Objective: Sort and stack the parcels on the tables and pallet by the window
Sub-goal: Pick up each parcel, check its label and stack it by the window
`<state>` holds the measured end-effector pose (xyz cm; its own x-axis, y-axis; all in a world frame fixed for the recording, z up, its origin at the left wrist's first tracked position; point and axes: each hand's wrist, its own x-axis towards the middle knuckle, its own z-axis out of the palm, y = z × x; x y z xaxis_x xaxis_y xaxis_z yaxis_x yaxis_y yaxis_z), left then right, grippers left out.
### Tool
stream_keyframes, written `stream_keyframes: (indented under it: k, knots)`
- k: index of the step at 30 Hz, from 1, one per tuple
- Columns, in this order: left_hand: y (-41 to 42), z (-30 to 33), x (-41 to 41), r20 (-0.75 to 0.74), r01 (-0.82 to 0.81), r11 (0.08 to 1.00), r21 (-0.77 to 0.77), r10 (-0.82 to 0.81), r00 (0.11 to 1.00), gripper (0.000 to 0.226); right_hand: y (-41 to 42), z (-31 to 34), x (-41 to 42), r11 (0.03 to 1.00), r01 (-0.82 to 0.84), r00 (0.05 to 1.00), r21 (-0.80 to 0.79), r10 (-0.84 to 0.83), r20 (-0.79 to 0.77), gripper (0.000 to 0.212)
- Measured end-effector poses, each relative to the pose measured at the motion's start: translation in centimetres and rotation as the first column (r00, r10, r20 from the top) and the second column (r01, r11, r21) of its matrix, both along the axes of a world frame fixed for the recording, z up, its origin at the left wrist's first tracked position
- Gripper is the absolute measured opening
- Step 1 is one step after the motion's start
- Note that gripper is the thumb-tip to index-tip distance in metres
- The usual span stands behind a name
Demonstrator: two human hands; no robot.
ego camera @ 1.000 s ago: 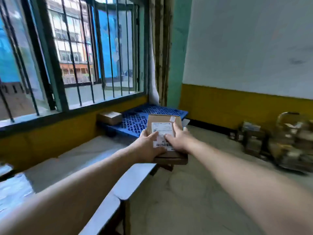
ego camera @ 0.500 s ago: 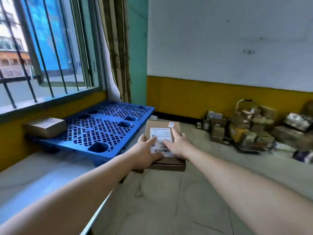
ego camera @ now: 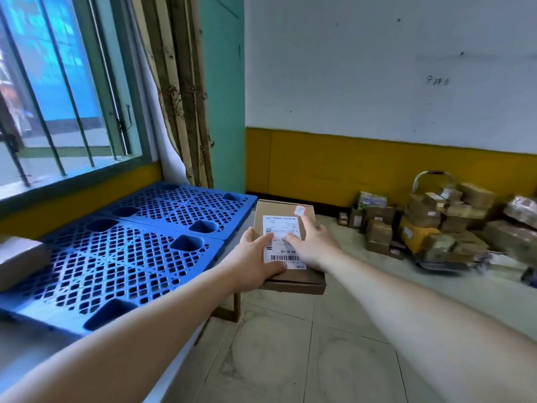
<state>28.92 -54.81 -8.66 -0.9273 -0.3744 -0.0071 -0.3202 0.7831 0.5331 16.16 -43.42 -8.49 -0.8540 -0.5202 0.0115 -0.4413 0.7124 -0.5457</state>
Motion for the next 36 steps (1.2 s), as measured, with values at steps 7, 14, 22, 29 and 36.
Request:
stream_keyframes:
  k: [7,14,22,29,36]
  knots:
    - [-1.2,-0.3,-10.9,-0.012,-0.095,0.995,0.031,0.095,0.995,0.085,-2.1,-0.1,-11.9,0.994,-0.103,0.994,0.023,0.103,-0.037,0.072]
    - [-4.9,0.1,-16.2,0.014,-0.204,0.978,0.034,0.204,0.979,0.084,-7.3,0.2,-18.3,0.975,-0.222,0.975,0.023,0.222,-0.021,0.071]
    - [-14.2,-0.6,-15.0,-0.003,-0.36,0.931,0.062,0.361,0.933,0.08,-20.2,-1.3,-18.6,0.918,-0.392,0.92,0.052,0.391,0.027,0.075]
    - [-26.2,-1.2,-10.9,-0.076,-0.525,0.847,0.082,0.53,0.845,0.08,-34.6,-0.1,-15.3,0.824,-0.56,0.828,0.085,0.56,0.032,0.075]
    - [-35.6,-2.5,-5.5,-0.029,-0.684,0.721,0.108,0.69,0.723,0.08,-46.9,-1.1,-10.3,0.689,-0.715,0.698,0.117,0.714,0.06,0.076]
